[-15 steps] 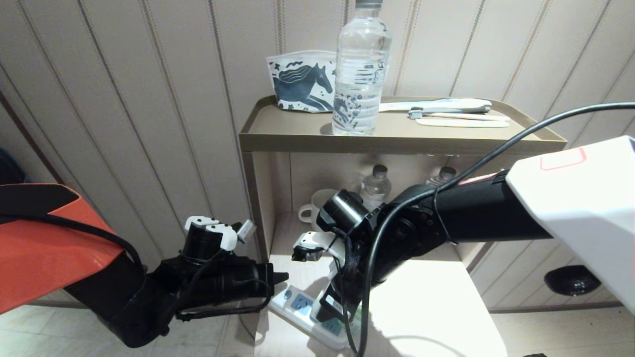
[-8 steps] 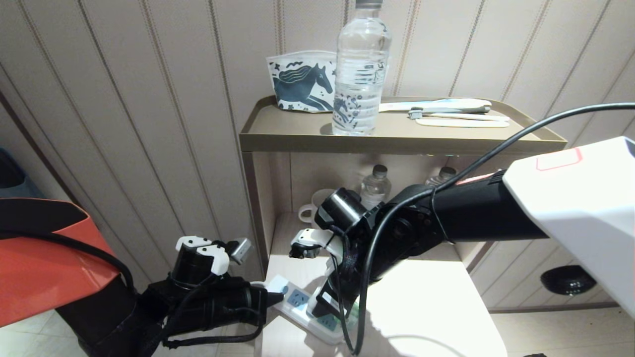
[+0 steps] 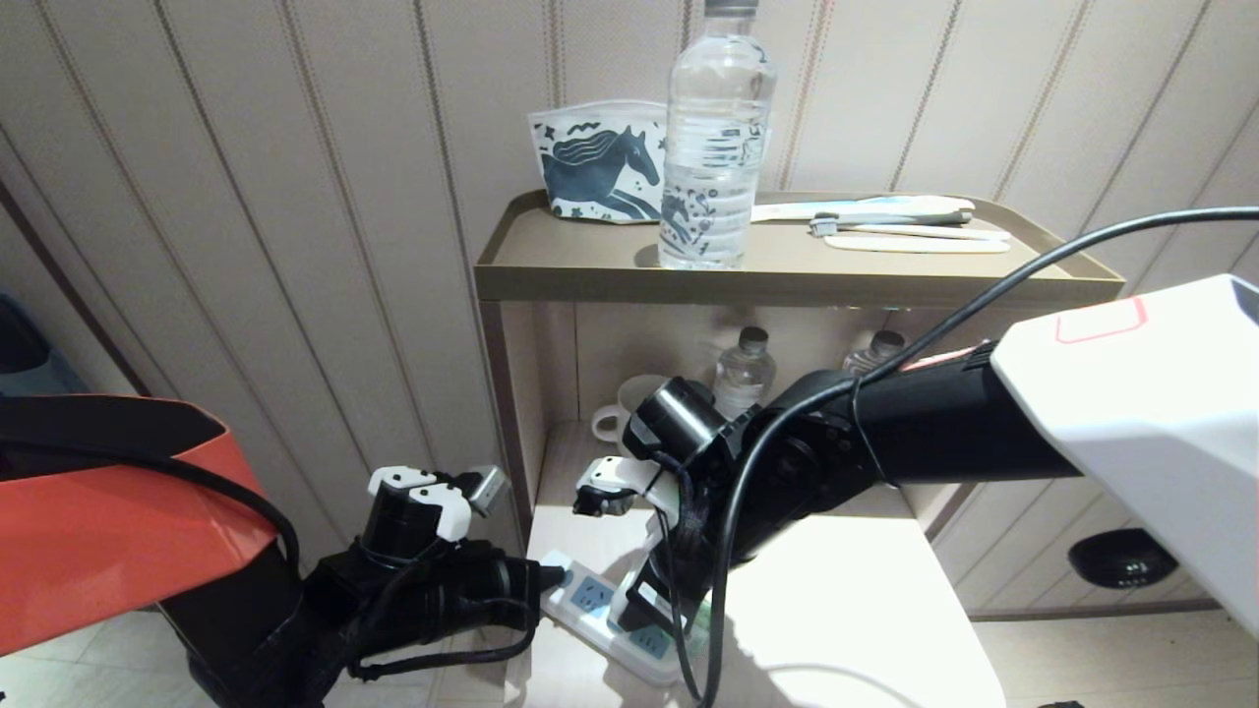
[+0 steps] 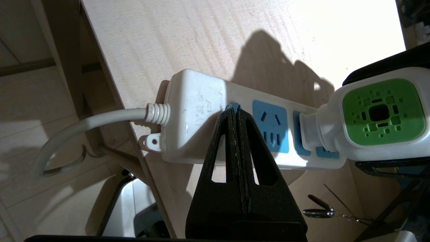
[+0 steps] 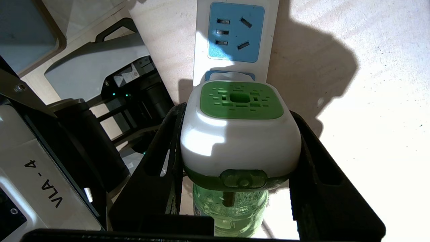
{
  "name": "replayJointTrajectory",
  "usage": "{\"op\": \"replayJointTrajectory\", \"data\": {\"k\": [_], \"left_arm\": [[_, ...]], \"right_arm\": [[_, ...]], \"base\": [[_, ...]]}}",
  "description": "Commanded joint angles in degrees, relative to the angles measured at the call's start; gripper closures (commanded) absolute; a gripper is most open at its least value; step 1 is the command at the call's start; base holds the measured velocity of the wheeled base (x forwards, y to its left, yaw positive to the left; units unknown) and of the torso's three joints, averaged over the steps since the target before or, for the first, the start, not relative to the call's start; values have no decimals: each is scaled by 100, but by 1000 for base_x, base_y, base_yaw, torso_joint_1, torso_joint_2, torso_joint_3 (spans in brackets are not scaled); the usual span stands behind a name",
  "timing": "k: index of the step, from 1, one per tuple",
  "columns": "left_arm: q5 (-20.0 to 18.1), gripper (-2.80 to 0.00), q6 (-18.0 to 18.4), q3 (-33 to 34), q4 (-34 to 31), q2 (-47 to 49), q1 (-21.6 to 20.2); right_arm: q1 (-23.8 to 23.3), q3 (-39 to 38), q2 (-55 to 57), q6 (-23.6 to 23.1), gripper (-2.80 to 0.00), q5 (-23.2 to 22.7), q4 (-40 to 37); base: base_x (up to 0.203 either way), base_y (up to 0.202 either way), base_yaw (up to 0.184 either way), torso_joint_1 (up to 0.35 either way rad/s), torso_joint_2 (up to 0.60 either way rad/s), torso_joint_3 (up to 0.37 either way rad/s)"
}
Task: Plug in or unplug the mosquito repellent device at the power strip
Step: Hold the socket with your left hand and unplug it with your right hand
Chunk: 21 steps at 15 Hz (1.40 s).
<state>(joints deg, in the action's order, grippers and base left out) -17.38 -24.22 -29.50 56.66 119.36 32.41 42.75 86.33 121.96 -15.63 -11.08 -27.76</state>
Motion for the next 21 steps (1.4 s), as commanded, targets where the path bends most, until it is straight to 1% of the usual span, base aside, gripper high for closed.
{"op": "replayJointTrajectory", "data": {"k": [1,2,4,5,6,8,9,12,14,16,18,20,21], "left_arm": [[-2,0,-12,-30,29,69,2],[11,0,-9,-33,32,93,2],[317,0,52,-50,85,252,2],[411,0,179,-26,172,329,2],[487,0,402,44,337,466,24],[565,0,456,159,475,506,233],[672,0,483,219,491,500,356],[962,0,689,242,548,663,471],[1067,0,791,328,762,789,579],[1075,0,844,350,781,850,601],[1256,0,1007,362,788,892,646],[1566,0,1327,403,794,927,751],[1587,0,1363,420,799,946,776]], "right_arm": [[23,-29,56,-8,0,-17,-28],[23,-29,56,-10,0,-25,-28],[40,-48,41,-10,0,-34,-28],[40,-72,33,-10,0,-34,-28],[40,-139,16,-10,0,-34,-23],[40,-185,-5,-10,0,-40,-19],[31,-178,-23,-10,0,-61,-19],[23,-178,-49,-10,0,-70,-19],[15,-170,-58,-10,0,-77,-10],[-7,-183,-89,-10,0,-72,83],[-21,-196,-75,-10,0,-70,165],[-21,-178,-84,-10,0,-61,165],[-21,-164,-93,-10,0,-54,165]], "base": [[0,0,0,0,0,0],[0,0,0,0,0,0],[0,0,0,0,0,0],[0,0,0,0,0,0],[0,0,0,0,0,0],[0,0,0,0,0,0],[0,0,0,0,0,0],[0,0,0,0,0,0],[0,0,0,0,0,0],[0,0,0,0,0,0],[0,0,0,0,0,0],[0,0,0,0,0,0],[0,0,0,0,0,0]]}}
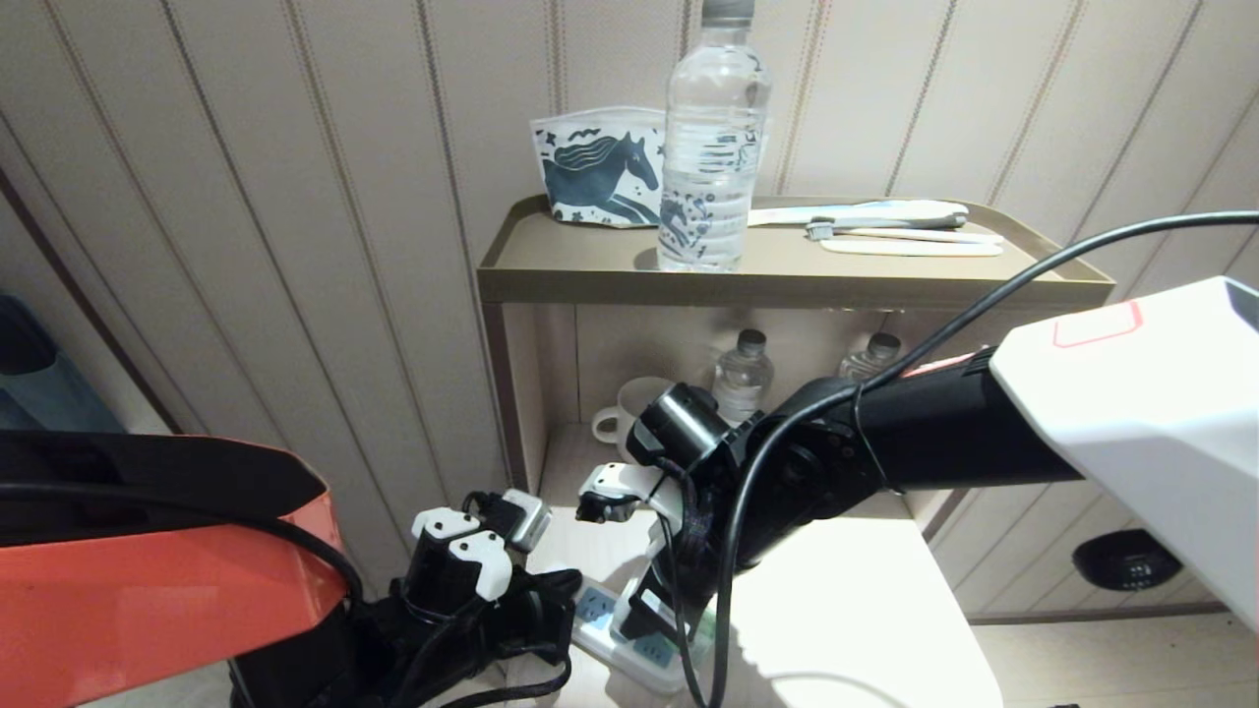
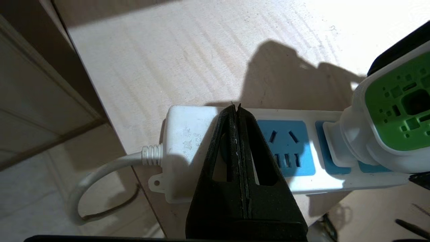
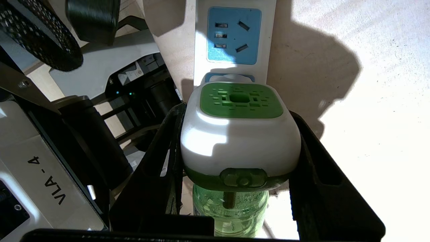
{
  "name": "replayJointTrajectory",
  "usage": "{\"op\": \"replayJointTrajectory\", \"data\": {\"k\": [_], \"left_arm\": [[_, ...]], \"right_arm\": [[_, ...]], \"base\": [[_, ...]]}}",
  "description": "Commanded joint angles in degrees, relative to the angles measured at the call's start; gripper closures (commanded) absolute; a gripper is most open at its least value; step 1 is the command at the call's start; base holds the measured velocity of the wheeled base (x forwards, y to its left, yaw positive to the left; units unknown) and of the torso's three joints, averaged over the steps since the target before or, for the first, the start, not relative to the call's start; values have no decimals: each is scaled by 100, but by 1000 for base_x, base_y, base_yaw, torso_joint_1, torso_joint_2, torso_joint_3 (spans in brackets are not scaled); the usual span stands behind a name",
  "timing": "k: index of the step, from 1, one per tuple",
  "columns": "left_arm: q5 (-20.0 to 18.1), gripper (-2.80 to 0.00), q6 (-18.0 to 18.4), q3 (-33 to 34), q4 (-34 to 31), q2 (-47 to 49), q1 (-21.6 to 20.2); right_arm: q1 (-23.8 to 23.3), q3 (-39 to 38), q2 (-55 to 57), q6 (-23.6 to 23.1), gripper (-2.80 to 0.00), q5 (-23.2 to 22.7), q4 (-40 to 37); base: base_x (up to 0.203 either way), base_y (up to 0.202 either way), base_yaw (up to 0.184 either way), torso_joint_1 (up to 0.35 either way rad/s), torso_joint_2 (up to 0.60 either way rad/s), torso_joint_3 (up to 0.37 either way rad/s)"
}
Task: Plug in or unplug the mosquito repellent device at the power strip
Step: Hold the socket with your left hand and unplug it with your right hand
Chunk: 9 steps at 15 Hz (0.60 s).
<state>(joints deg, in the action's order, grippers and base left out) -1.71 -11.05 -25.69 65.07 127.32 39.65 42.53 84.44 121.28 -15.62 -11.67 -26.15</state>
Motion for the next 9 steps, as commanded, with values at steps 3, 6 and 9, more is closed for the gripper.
{"op": "replayJointTrajectory", "data": {"k": [3,6,9], "left_arm": [[48,0,193,203,240,337,274],[49,0,278,328,385,408,360],[294,0,287,371,462,461,543]], "right_arm": [[-17,74,-26,-12,0,12,5],[-27,161,9,-12,0,17,32],[-131,301,9,-12,0,34,172]], "base": [[0,0,0,0,0,0],[0,0,0,0,0,0],[0,0,0,0,0,0]]}}
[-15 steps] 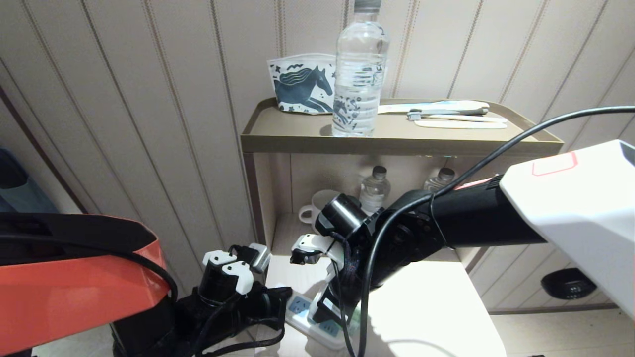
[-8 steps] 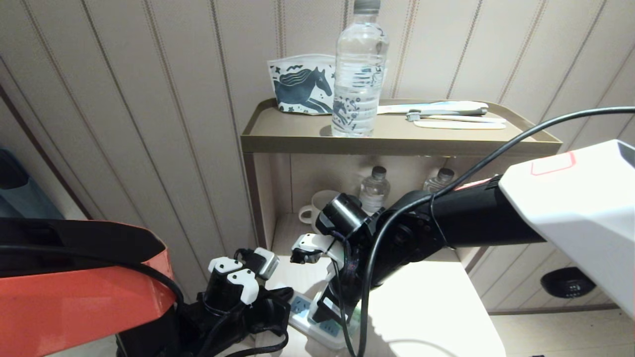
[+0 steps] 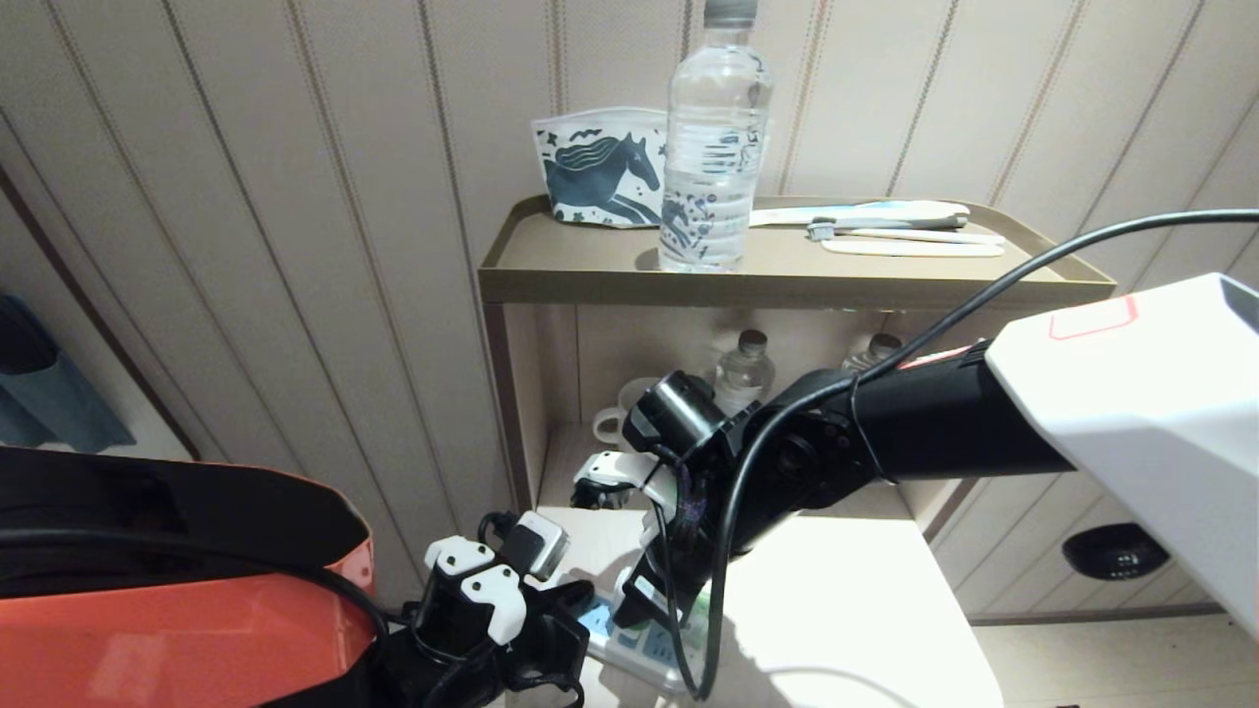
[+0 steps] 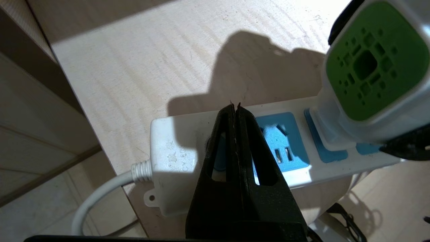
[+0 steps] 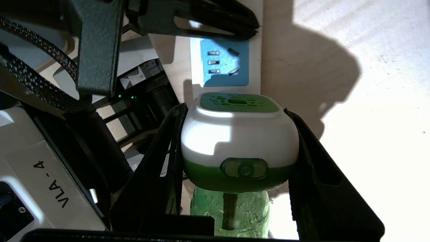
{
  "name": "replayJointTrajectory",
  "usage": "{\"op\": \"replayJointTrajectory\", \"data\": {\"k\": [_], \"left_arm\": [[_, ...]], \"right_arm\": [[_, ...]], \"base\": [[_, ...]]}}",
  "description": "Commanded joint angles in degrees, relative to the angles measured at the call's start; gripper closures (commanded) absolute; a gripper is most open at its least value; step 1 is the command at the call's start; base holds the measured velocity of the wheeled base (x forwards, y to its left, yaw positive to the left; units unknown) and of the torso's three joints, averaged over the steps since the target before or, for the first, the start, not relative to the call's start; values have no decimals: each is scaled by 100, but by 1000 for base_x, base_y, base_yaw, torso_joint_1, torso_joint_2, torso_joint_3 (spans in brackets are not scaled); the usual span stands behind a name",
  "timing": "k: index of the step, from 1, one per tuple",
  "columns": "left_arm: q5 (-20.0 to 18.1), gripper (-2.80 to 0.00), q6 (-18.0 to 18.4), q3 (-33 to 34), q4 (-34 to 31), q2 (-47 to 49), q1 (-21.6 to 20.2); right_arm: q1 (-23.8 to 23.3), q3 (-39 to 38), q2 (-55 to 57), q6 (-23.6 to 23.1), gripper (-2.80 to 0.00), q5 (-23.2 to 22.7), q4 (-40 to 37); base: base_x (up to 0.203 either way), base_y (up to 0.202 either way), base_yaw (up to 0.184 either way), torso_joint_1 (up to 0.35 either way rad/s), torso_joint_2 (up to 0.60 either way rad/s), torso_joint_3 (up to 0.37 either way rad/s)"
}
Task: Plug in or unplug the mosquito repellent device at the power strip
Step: Hold the socket with your left hand and unplug it with your right hand, then place the mosquito repellent liquid on the table
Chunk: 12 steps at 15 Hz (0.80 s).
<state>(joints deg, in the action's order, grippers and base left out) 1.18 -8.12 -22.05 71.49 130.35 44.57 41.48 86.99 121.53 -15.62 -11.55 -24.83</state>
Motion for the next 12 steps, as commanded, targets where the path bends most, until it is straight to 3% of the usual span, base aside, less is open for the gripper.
{"op": "replayJointTrajectory", "data": {"k": [1,9,12], "left_arm": [[21,0,10,9,-154,201,75],[41,0,20,42,306,198,78],[66,0,-19,6,494,-242,72]], "right_arm": [[-55,84,-64,-12,0,21,45],[-70,55,-633,-20,0,118,29],[-69,-149,-997,-15,0,313,6]], "base": [[0,0,0,0,0,0],[0,0,0,0,0,0],[0,0,0,0,0,0]]}}
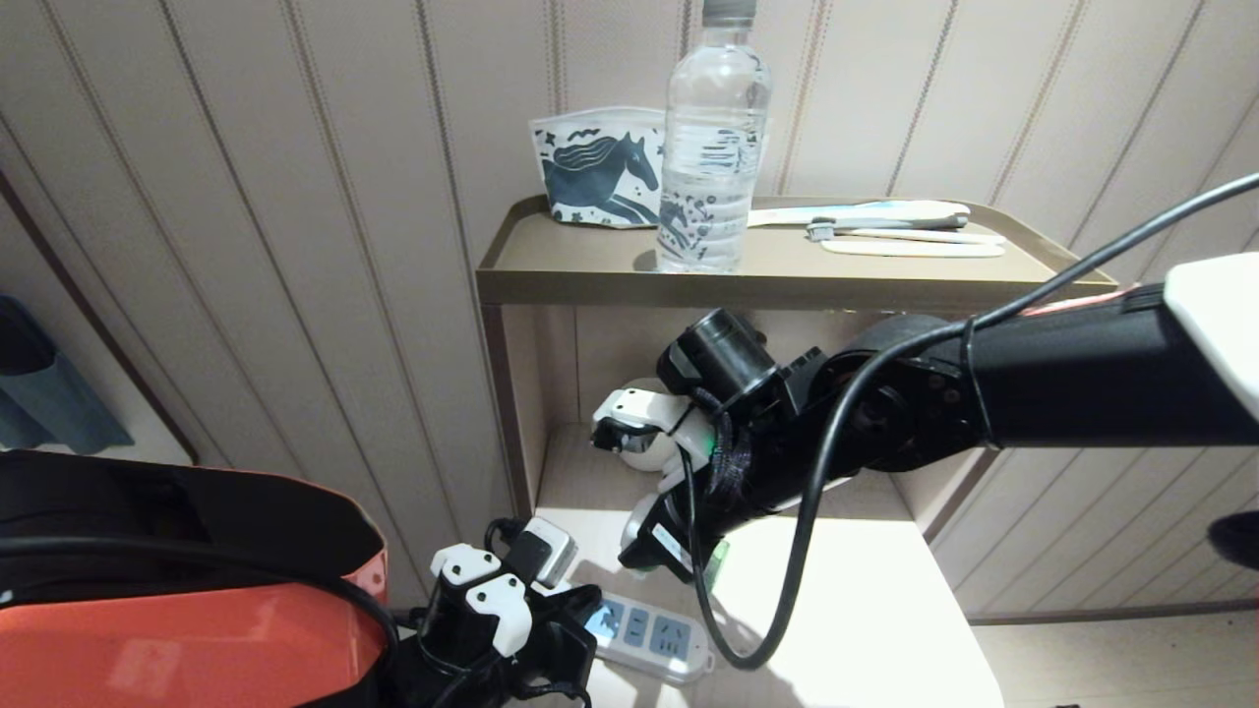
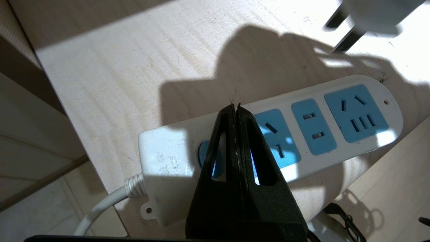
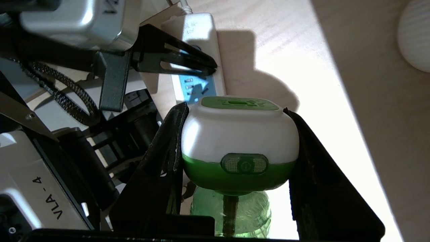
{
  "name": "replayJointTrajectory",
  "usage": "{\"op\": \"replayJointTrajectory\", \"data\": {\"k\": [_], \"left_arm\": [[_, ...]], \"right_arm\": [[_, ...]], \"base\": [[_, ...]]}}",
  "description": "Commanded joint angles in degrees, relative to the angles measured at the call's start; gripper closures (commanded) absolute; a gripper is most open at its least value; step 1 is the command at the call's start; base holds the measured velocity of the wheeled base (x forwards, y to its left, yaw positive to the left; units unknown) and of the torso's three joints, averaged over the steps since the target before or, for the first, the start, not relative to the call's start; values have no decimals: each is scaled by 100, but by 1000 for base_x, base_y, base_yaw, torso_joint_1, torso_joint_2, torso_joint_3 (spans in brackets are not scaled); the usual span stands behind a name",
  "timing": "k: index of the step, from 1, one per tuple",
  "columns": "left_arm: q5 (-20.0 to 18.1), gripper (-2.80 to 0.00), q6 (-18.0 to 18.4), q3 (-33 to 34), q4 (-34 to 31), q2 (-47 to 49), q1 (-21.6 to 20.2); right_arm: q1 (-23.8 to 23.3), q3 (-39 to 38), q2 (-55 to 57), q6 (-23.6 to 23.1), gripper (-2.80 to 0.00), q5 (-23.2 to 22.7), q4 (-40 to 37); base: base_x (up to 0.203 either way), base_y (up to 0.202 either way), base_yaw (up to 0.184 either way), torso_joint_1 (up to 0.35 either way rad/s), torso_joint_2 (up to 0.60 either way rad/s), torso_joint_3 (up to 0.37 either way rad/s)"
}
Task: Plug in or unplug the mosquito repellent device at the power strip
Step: Place the mosquito repellent liquid on the table
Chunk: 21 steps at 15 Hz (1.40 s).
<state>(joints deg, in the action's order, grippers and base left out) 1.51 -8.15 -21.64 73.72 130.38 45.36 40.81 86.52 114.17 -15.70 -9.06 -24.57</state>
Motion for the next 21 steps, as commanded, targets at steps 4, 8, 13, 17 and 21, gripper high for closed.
{"op": "replayJointTrajectory", "data": {"k": [4,8,13,17,21], "left_arm": [[474,0,-46,-224,235,-1009,-177],[630,0,-201,-583,-141,-1577,-324],[1045,0,-232,-665,-323,-2089,-328],[1076,0,-187,-224,-830,-3361,-533],[1072,0,-228,1208,-1054,-4749,-1100]], "right_arm": [[-132,-469,-773,22,0,156,-21],[-423,-1150,-1171,23,0,159,28],[-657,-1719,-1665,23,0,252,280],[-960,-2098,-2040,38,0,357,309],[-1155,-2686,-2353,32,0,358,808]], "base": [[0,0,0,0,0,0],[0,0,0,0,0,0],[0,0,0,0,0,0],[0,0,0,0,0,0],[0,0,0,0,0,0]]}}
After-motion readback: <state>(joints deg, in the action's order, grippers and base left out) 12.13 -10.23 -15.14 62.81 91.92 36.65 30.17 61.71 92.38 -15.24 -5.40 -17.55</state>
